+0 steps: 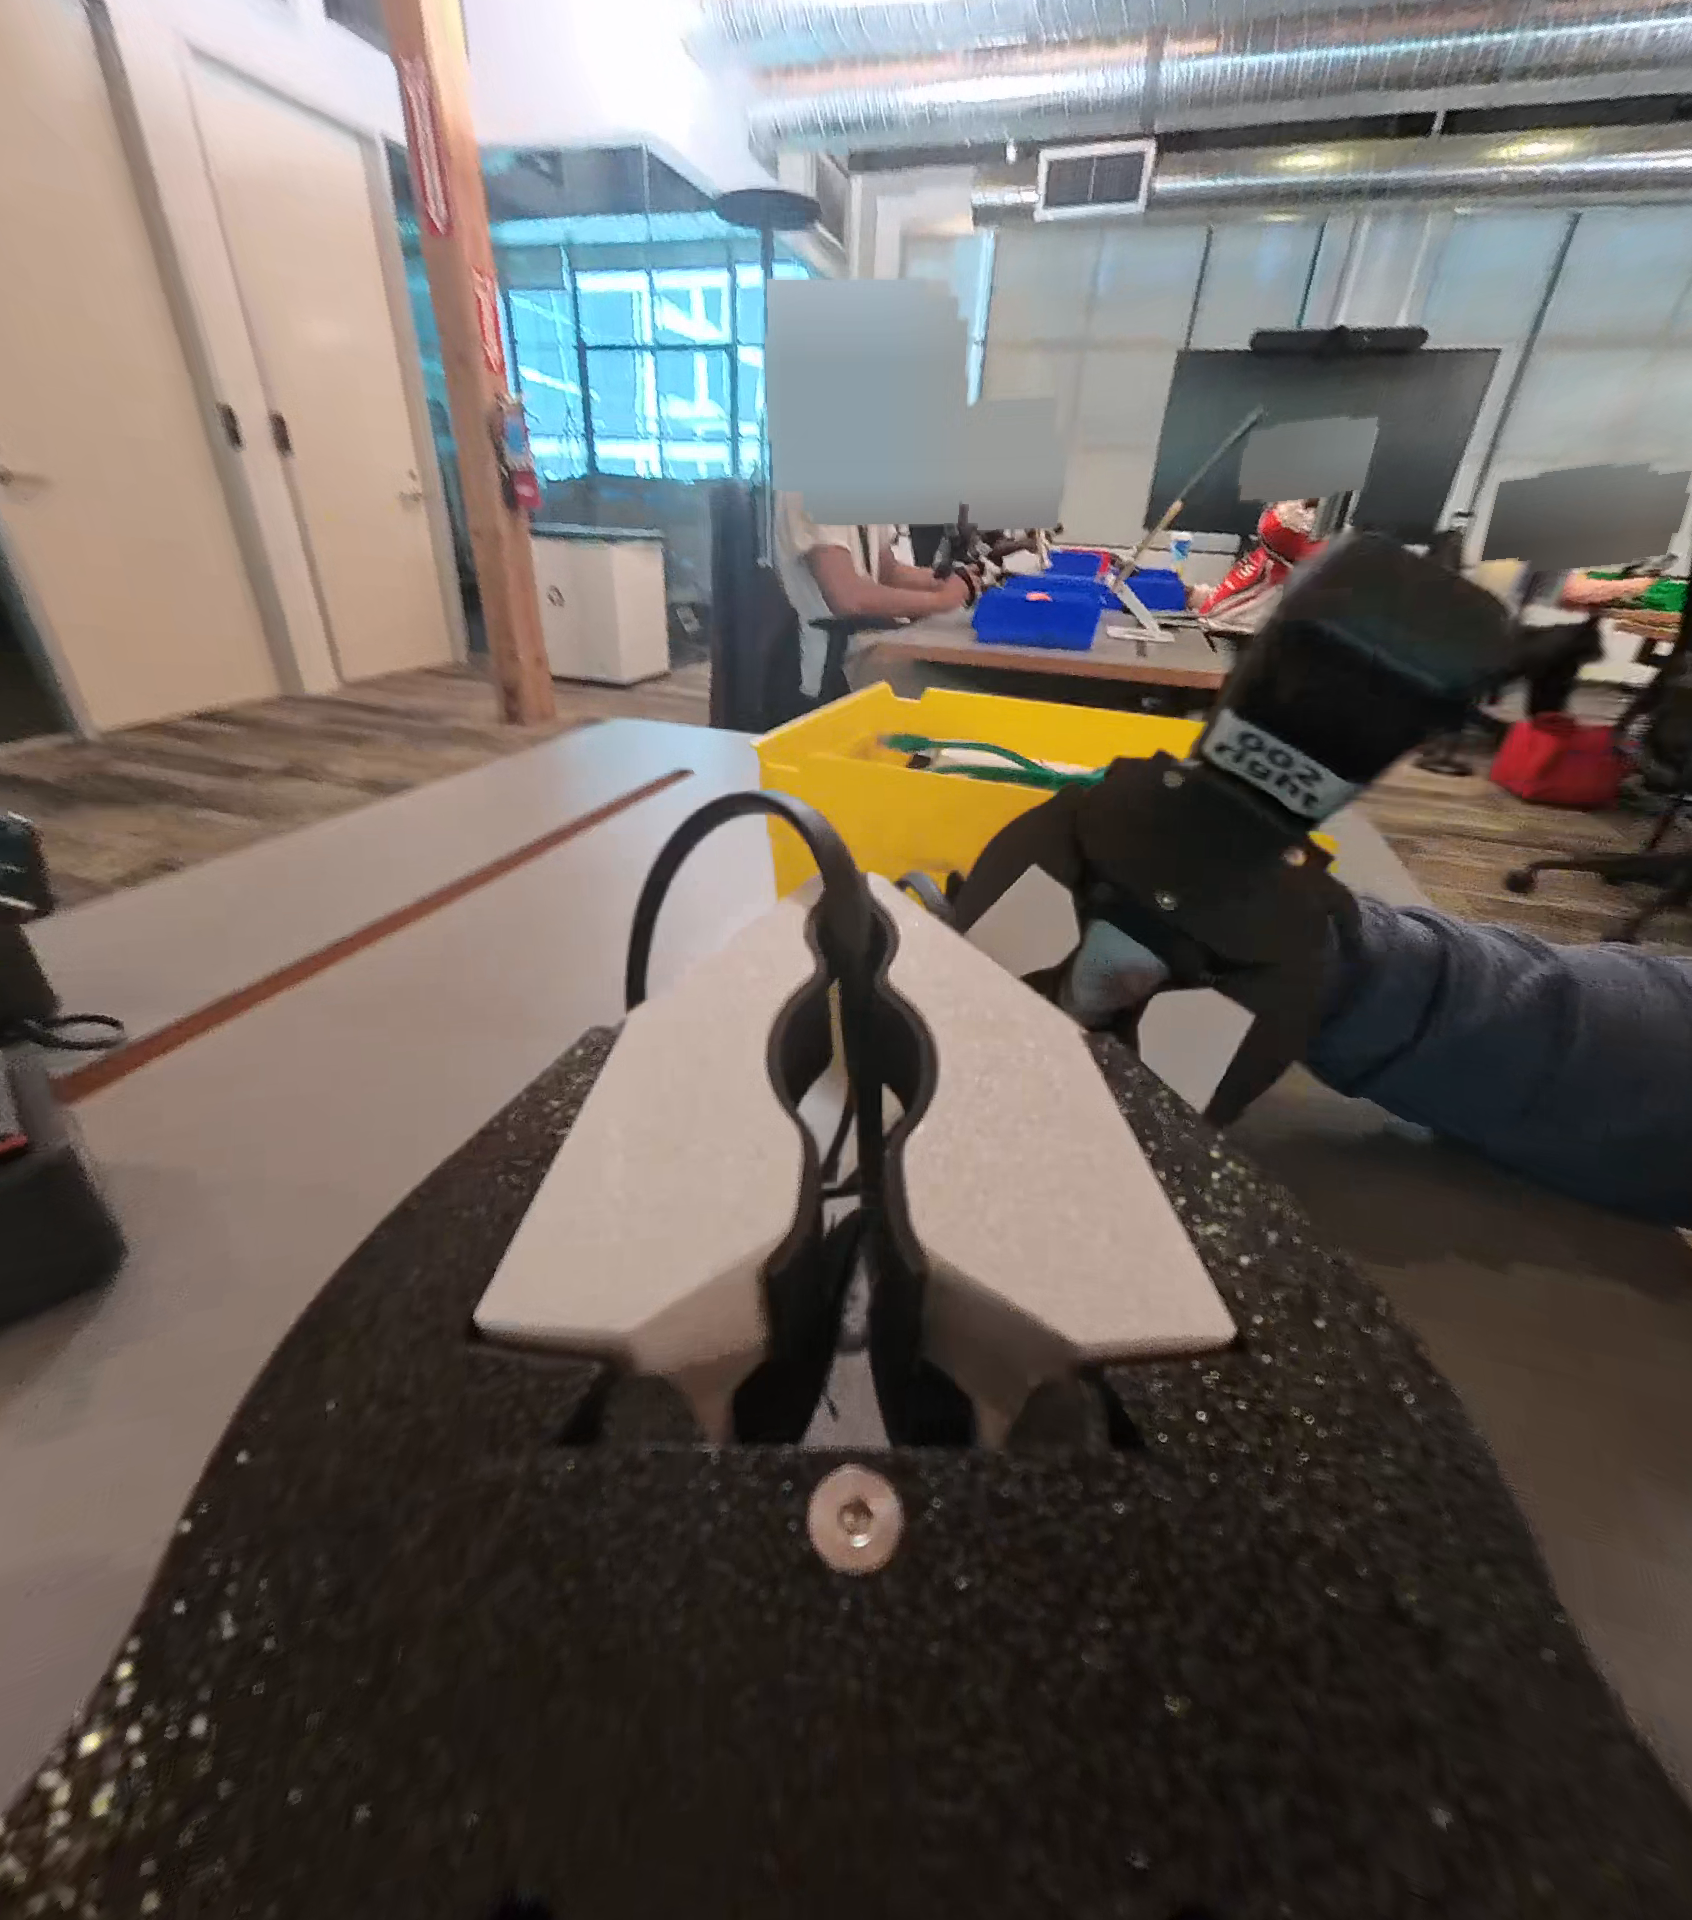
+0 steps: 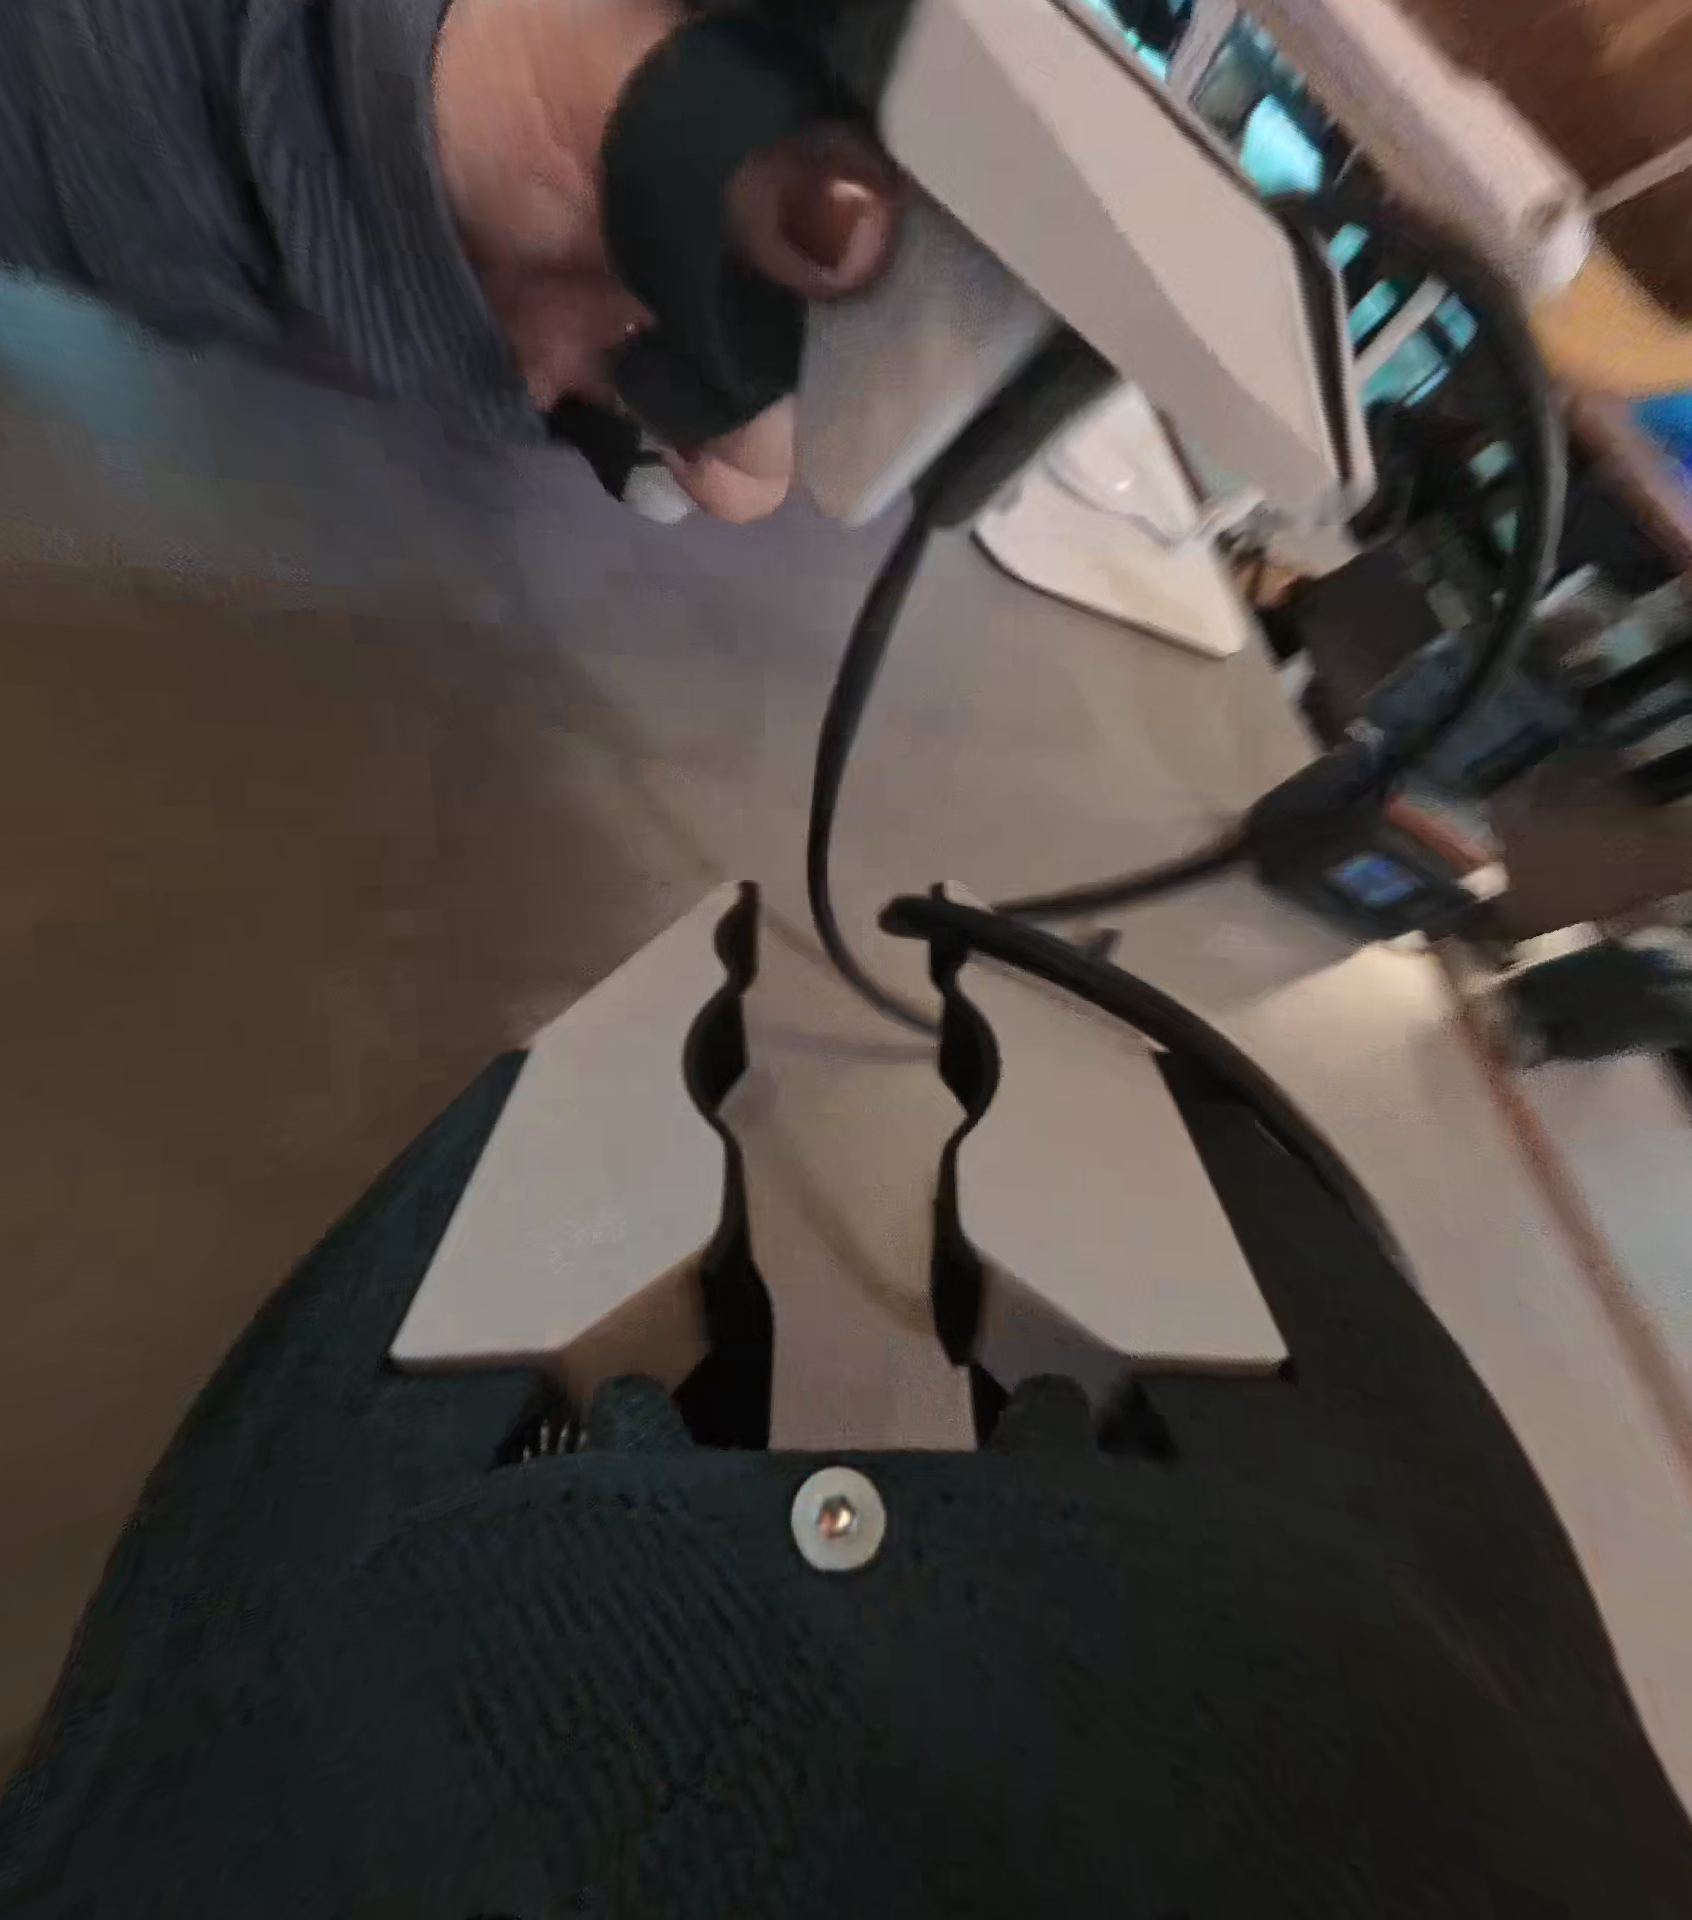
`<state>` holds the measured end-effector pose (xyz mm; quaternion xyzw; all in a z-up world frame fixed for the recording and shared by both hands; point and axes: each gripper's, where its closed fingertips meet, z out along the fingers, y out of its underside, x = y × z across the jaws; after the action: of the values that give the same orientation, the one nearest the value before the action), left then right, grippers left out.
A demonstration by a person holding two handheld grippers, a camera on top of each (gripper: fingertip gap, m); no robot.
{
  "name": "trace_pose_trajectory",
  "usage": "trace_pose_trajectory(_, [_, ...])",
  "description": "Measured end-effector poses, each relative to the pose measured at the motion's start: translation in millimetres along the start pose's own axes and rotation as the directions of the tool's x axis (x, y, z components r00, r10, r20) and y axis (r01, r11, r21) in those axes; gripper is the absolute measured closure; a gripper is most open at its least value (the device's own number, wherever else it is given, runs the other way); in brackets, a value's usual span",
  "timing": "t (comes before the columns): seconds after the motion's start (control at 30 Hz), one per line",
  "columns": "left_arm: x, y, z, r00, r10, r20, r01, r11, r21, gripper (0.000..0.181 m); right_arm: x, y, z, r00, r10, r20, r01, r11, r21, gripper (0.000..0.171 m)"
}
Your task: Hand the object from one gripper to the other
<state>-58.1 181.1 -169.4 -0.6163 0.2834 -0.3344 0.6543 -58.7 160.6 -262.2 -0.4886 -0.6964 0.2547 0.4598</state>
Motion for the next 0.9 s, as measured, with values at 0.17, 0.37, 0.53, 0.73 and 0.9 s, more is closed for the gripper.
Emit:
trace_pose_trajectory(0.17, [-3.7, -8.1, -7.3, 0.997, 0.071, 0.041, -0.072, 0.997, 0.019, 0.181, 15.9, 7.2, -14.4, 0.860, 0.493, 0.132, -0.499, 0.867, 0.009, 0.119])
trace_pose_trajectory(0.37, [-8.6, 15.9, -3.9, 0.985, 0.159, 0.064, -0.150, 0.980, -0.131, 0.181, 51.6, -22.5, -46.0, 0.757, 0.622, 0.200, -0.653, 0.704, 0.281, 0.157])
trace_pose_trajectory(0.53, [-7.4, 25.3, -1.1, 0.937, 0.340, 0.079, -0.313, 0.919, -0.238, 0.181, 58.7, -6.1, -49.8, 0.798, 0.598, 0.072, -0.597, 0.771, 0.222, 0.143])
trace_pose_trajectory(0.73, [31.6, 33.7, 5.3, 0.853, 0.514, -0.093, -0.520, 0.821, -0.236, 0.181, 40.8, -4.6, -33.1, 0.942, 0.329, -0.064, -0.324, 0.943, 0.078, 0.125])
trace_pose_trajectory(0.9, [35.9, 39.0, 1.4, 0.880, 0.456, -0.131, -0.474, 0.844, -0.250, 0.181, 53.2, 4.9, -30.0, 0.962, 0.063, -0.264, -0.078, 0.996, -0.045, 0.167])
